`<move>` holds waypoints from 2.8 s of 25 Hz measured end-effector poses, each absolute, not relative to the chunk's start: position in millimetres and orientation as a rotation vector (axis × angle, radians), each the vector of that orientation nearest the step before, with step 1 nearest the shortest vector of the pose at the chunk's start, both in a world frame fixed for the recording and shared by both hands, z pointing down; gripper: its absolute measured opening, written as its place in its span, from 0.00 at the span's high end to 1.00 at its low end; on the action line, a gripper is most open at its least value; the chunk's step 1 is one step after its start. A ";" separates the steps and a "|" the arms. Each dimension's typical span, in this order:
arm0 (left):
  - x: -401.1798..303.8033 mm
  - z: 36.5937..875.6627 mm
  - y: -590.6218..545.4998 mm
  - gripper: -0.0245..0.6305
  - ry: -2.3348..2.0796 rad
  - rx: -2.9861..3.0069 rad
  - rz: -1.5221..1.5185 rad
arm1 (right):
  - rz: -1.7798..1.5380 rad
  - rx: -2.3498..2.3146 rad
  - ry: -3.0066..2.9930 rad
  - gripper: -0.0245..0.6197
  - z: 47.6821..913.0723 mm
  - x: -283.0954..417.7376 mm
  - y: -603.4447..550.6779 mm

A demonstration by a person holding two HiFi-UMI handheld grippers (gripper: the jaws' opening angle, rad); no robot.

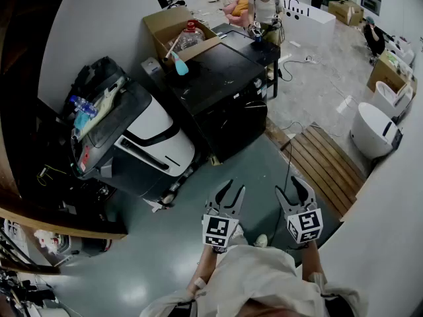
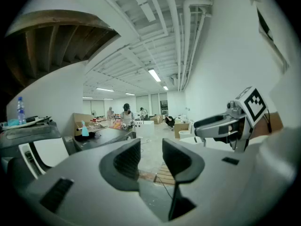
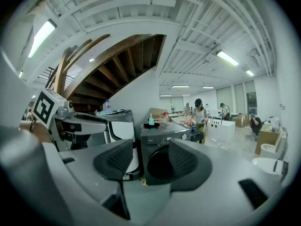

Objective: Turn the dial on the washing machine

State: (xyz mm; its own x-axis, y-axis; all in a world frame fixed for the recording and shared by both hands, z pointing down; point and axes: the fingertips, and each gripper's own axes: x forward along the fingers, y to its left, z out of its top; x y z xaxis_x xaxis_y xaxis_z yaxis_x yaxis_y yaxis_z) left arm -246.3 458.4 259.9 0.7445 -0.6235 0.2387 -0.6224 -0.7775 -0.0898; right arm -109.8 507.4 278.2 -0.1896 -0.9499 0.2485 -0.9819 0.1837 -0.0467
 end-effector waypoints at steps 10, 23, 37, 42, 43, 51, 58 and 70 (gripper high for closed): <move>-218.4 267.9 447.4 0.73 1.026 -2.936 -0.402 | 0.289 1.908 -2.292 0.55 277.9 -92.2 492.1; -177.1 282.7 364.7 0.73 0.972 -2.977 -0.390 | 0.310 1.917 -2.241 0.55 285.3 -57.7 416.6; -143.3 283.8 234.8 0.73 0.898 -3.004 -0.404 | 0.346 1.921 -2.196 0.59 287.6 -32.1 285.5; -138.1 285.5 197.3 0.73 0.882 -3.016 -0.401 | 0.355 1.938 -2.182 0.59 288.8 -26.9 248.9; -137.0 285.0 191.0 0.73 0.876 -3.018 -0.396 | 0.359 1.939 -2.175 0.59 289.6 -26.1 243.0; -127.2 281.4 152.4 0.73 0.865 -3.043 -0.346 | 0.351 1.956 -2.117 0.60 285.5 -14.0 212.2; -114.2 281.7 133.5 0.73 0.882 -3.053 -0.317 | 0.354 1.946 -2.107 0.61 287.2 -2.0 193.8; -62.6 291.3 81.7 0.73 1.025 -3.012 -0.359 | 0.391 1.855 -2.191 0.63 300.6 56.8 132.9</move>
